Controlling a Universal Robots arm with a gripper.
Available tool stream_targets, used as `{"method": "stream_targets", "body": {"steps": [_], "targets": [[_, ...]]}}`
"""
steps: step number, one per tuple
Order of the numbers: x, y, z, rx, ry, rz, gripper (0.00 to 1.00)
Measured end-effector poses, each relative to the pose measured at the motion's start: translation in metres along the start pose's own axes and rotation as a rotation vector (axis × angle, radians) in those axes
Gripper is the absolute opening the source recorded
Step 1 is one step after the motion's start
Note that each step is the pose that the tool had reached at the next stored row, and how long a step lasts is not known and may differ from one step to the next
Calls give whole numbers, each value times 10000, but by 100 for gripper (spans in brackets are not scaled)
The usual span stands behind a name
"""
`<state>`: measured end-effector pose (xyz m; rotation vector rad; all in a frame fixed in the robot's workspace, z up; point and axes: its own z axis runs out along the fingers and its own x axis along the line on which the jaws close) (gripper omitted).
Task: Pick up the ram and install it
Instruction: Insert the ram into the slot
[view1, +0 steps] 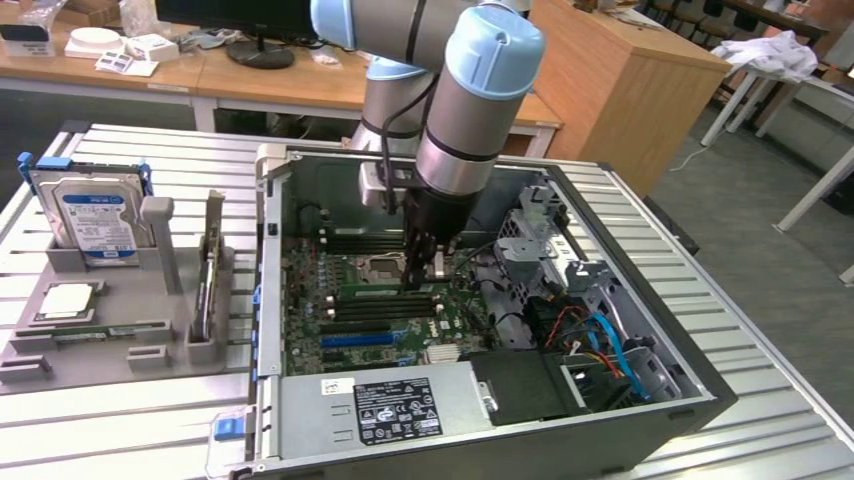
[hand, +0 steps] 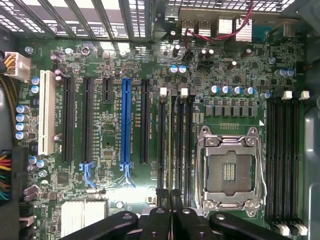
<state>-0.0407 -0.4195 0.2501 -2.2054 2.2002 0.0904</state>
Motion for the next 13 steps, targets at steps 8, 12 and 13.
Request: {"method": "stream_targets", "body": {"steps": [8,12,13], "targets": [[2,-1,28,0,-1,0,12],[3,-1,42,0,1,0,12],[3,-1,43,-1,2,0,12]]}}
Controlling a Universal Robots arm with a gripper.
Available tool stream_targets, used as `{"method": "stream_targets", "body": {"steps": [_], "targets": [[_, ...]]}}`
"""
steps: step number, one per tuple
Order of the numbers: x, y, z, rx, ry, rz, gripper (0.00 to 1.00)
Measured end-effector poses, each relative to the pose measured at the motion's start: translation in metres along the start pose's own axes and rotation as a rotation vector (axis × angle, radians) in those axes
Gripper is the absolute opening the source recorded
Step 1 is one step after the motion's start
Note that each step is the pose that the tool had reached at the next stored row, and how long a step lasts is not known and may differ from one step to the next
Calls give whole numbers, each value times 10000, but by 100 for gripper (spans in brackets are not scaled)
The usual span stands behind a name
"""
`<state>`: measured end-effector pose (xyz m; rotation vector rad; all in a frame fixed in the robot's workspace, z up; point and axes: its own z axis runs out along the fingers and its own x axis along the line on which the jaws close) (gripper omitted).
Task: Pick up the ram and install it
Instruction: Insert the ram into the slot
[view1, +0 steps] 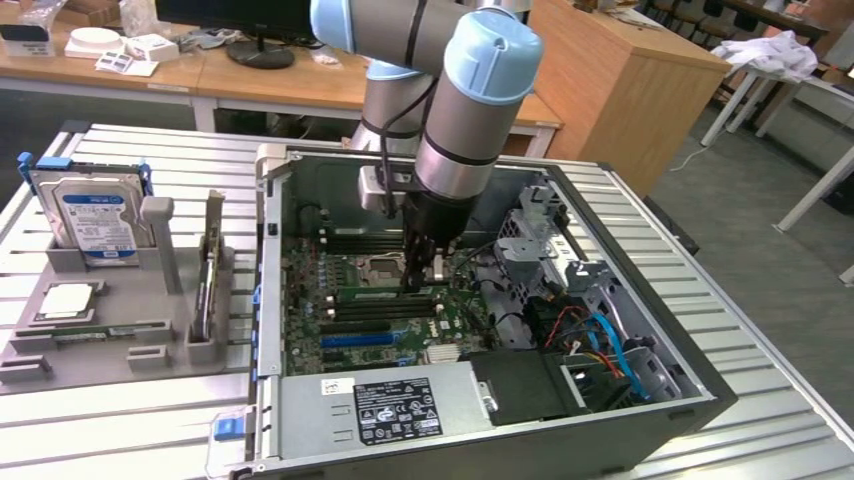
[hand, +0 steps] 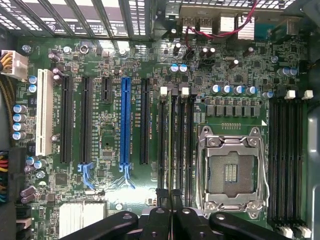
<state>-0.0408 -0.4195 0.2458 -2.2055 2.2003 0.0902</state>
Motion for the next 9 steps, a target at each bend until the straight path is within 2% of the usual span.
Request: {"method": "stream_targets", "body": {"steps": [9], "targets": [[22,0,1,1,-3,1,12]]}}
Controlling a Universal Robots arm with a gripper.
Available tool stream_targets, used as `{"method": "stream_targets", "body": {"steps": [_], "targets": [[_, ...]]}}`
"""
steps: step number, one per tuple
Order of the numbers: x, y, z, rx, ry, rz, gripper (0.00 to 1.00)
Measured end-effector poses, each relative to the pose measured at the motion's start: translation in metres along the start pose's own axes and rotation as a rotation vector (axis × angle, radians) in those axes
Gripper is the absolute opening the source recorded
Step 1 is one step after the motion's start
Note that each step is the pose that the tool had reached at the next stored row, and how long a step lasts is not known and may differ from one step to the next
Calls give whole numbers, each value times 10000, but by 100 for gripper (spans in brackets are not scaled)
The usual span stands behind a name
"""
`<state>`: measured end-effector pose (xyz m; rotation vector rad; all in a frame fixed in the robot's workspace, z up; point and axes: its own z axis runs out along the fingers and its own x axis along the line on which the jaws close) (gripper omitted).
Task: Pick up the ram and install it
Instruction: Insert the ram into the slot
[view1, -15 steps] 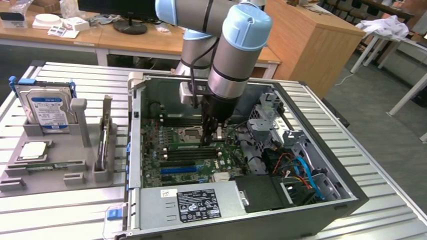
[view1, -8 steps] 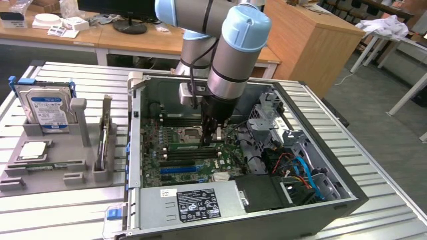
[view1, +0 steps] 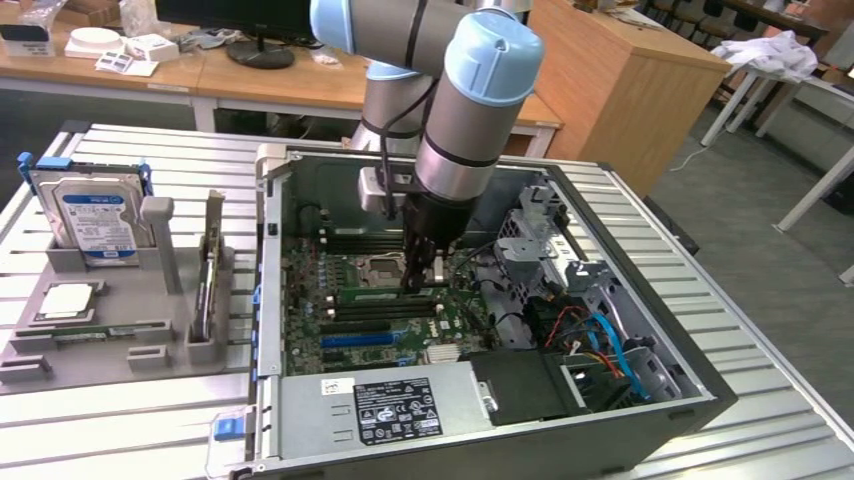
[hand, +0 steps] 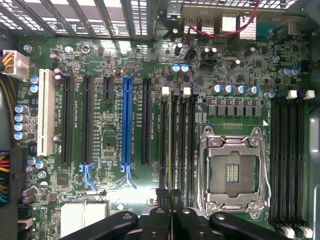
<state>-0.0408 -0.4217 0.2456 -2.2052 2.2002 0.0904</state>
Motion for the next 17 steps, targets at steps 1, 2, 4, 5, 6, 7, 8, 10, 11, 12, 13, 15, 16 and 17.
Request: {"method": "stream_targets", "body": {"steps": [1,2,4,5,6,7,8,10,11,12,13,15,16,17], "targets": [[5,0,-1,0,1,0,12],[9,0,-1,0,0,1,12],[15,0,-1,0,1,-1,12],[18,0,-1,0,0,-1,12],[22,0,-2,-1,1,-1,12],[27,0,-2,0,0,-1,12],[31,0,-2,0,1,-1,12],[36,0,-2,0,0,0,12],[36,0,-2,1,0,0,12],[36,0,-2,0,0,0,12],[36,0,-2,0,1,0,12],[37,0,-2,-1,1,-1,12],[38,0,1,-1,2,0,12],[38,0,6,0,0,-1,12]]}}
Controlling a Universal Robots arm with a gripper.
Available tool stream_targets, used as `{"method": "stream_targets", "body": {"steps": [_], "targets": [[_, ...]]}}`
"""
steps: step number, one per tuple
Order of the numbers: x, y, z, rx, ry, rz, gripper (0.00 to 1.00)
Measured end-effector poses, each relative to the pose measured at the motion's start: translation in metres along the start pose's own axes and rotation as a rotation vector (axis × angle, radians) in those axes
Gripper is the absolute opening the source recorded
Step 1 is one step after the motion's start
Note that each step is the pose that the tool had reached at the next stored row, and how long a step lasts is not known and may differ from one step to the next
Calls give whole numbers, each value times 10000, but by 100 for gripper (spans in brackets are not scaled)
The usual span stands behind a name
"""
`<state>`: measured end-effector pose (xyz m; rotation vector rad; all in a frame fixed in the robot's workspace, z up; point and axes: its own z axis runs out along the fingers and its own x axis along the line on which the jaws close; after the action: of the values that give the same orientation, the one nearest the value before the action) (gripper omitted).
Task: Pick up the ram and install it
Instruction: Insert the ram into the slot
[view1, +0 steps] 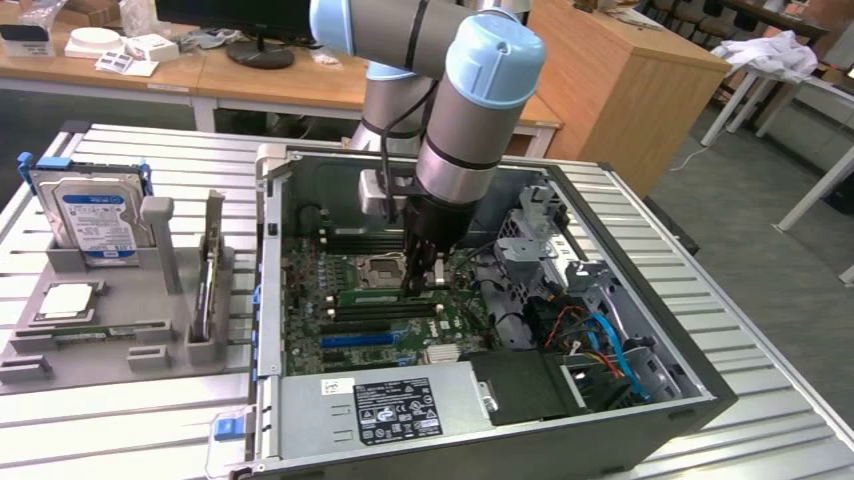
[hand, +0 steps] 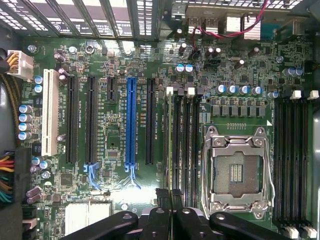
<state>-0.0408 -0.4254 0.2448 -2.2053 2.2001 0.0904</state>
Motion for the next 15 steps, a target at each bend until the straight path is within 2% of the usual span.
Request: {"method": "stream_targets", "body": {"steps": [15], "targets": [[3,-8,21,0,1,2,12]]}}
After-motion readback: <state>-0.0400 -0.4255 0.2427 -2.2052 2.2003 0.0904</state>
